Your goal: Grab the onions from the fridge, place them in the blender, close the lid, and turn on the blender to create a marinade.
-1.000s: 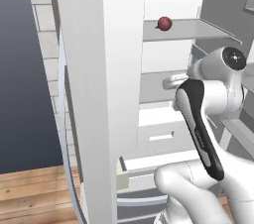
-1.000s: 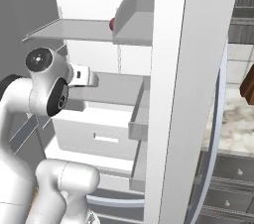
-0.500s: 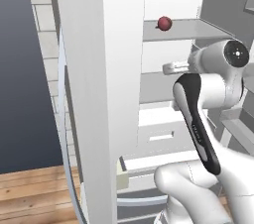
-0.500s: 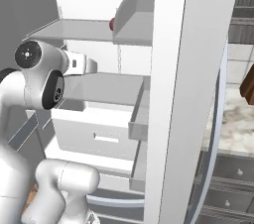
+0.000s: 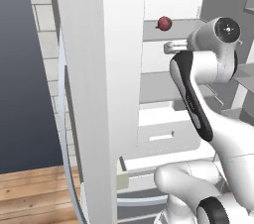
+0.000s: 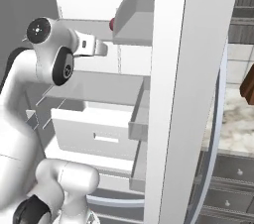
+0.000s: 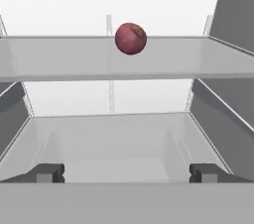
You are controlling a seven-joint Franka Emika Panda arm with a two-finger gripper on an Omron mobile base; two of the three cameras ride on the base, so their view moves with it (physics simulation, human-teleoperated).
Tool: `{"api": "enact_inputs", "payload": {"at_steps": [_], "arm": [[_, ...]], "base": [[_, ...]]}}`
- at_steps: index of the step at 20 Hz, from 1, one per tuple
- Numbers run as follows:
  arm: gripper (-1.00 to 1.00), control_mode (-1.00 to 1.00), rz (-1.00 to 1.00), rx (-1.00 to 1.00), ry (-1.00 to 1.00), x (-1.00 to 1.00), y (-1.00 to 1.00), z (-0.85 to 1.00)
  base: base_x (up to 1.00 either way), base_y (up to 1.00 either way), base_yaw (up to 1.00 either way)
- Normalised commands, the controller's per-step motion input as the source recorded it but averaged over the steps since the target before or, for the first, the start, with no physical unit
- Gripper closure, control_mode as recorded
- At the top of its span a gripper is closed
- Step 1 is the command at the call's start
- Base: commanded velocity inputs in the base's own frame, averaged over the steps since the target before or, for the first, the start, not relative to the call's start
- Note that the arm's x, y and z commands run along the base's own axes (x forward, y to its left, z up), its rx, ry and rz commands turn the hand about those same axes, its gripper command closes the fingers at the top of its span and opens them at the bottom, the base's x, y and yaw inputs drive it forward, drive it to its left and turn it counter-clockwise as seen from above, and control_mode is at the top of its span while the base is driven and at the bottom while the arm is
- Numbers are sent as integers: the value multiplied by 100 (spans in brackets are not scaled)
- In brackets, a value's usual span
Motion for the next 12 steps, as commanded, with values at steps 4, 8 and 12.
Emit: {"api": "enact_inputs", "payload": {"at_steps": [4, 8, 12], "arm": [[-100, -100, -1, 8, 0, 38, -22, 29], [-100, -100, 0, 12, 0, 38, -10, 34], [-100, -100, 0, 4, 0, 33, -2, 11]], "base": [[0, 0, 0], [0, 0, 0], [0, 0, 0]]}}
